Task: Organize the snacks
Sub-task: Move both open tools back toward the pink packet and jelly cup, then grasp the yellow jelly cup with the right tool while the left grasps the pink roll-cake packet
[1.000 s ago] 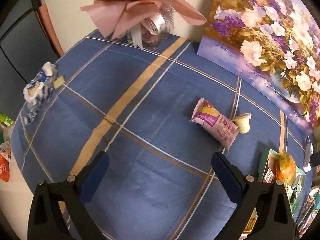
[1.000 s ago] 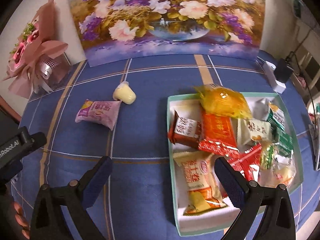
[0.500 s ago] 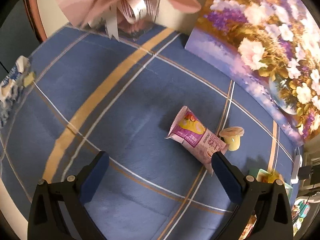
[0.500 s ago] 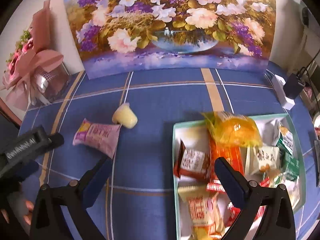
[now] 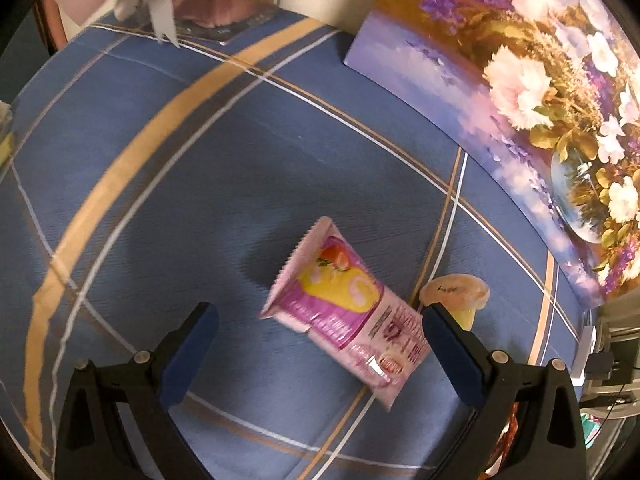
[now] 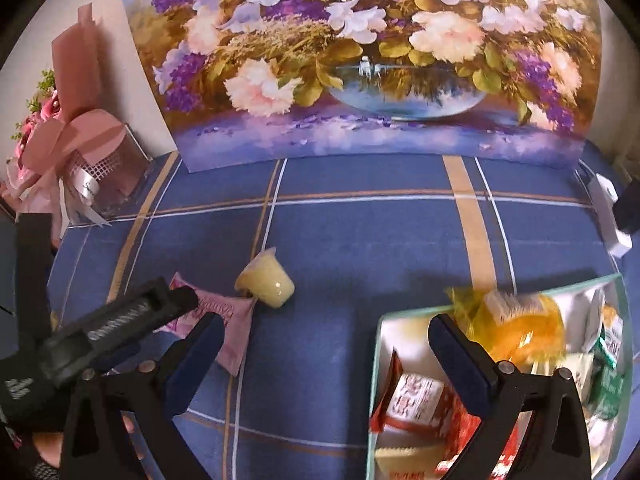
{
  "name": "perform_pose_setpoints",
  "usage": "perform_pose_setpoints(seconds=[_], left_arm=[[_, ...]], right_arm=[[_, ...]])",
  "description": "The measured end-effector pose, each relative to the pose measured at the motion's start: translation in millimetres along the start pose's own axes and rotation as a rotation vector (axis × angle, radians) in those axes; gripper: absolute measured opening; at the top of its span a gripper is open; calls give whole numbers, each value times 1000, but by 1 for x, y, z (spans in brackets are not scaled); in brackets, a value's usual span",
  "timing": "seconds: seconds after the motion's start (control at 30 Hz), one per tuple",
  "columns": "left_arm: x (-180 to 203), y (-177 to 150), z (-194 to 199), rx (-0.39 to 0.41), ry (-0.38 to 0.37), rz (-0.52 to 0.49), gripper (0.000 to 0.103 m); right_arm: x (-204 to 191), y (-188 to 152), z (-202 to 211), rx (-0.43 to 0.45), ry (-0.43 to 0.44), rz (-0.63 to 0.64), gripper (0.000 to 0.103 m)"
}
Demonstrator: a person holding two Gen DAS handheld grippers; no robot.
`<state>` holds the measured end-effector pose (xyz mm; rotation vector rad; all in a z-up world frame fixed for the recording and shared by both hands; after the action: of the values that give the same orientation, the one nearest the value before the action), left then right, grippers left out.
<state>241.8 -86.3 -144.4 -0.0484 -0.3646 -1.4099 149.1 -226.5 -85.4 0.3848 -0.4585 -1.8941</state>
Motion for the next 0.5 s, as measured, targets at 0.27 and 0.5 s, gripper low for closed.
perform_pose_setpoints(seconds=[0.27, 0.5], left_arm=[[15, -3, -18, -6, 31, -22, 102], [3, -8, -18, -8, 77, -66, 102]], right_arm=[[17, 0, -8, -4, -13, -2, 103], [21, -3, -14, -19, -1, 4, 103]])
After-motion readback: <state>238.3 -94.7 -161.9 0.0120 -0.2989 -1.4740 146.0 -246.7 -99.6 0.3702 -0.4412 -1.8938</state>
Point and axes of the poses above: each gripper's, at about its wrist camera, not at the fingertips, and z roughly against the way its jaws point, x to its right, y to its top, the point moved 7 cm from there along -z, roughly the way its jaws point, and after that the axes turned 11 degrees about z, right-handed, at the moved point
